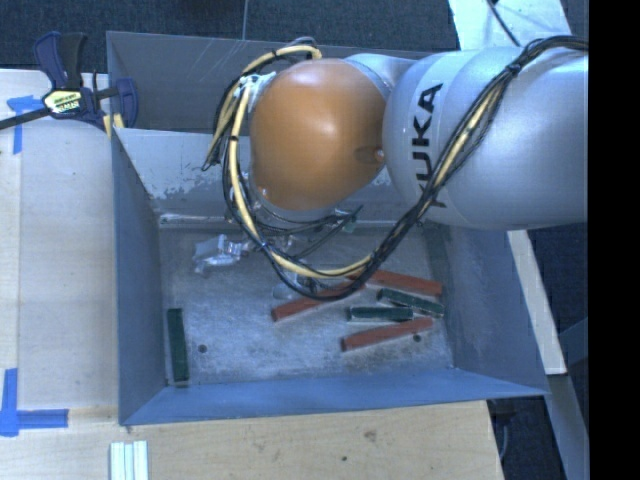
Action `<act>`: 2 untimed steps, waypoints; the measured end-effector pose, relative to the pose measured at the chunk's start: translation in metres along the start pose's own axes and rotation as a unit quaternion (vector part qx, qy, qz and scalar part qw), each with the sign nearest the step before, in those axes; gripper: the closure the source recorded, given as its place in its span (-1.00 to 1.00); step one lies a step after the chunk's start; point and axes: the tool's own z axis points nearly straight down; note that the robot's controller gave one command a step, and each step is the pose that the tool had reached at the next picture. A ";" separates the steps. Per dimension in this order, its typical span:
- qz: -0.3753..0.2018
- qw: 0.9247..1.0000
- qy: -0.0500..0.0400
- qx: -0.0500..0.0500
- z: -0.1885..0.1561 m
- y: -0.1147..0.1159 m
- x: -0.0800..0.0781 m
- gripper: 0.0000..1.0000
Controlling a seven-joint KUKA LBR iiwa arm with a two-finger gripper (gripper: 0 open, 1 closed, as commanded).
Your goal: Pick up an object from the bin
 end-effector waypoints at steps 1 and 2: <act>-0.025 1.000 0.006 -0.009 0.083 0.045 0.061 -1.00; -0.158 0.988 0.001 -0.002 0.017 0.030 0.091 -1.00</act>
Offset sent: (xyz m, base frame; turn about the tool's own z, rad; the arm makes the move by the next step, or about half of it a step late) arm -0.0563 -0.0427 -0.0795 -0.0549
